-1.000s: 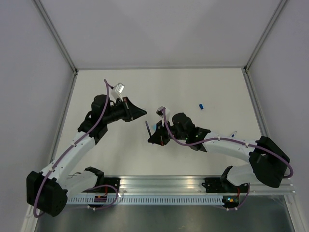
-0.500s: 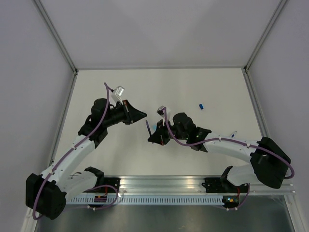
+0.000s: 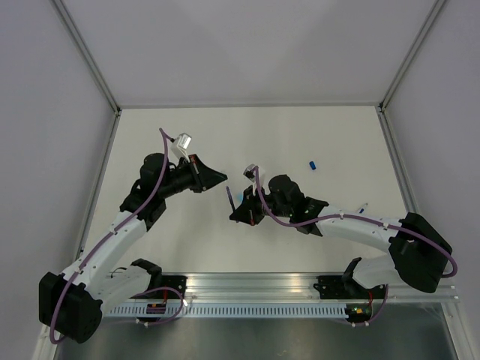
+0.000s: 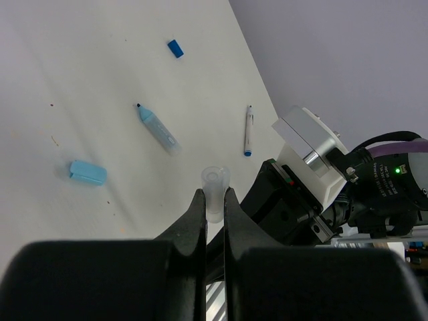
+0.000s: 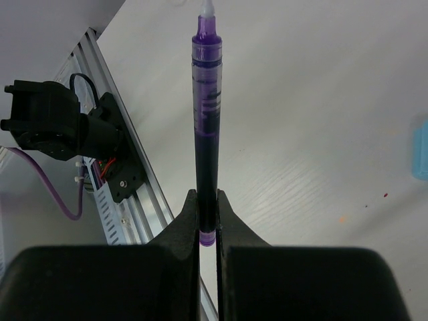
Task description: Insert the pens into the pen caps
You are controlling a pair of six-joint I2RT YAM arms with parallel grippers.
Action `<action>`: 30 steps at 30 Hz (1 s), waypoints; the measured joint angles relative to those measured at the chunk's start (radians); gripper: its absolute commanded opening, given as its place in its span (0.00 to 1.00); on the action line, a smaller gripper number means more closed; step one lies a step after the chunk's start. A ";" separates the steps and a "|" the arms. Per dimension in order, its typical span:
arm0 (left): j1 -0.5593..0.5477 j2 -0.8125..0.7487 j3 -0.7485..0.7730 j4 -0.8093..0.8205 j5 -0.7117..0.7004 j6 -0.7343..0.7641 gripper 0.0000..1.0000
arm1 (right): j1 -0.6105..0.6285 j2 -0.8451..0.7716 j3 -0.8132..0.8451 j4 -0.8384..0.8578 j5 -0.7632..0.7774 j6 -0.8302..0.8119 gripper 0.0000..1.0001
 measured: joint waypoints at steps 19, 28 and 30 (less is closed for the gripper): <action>0.000 0.000 0.000 0.003 -0.018 0.001 0.02 | 0.000 -0.010 0.000 0.001 -0.013 0.005 0.00; -0.002 0.003 -0.079 0.093 0.021 0.000 0.02 | 0.000 -0.010 -0.002 -0.001 0.008 0.004 0.00; -0.005 0.006 -0.086 0.112 0.027 0.001 0.02 | 0.001 -0.010 -0.004 -0.001 0.010 0.004 0.00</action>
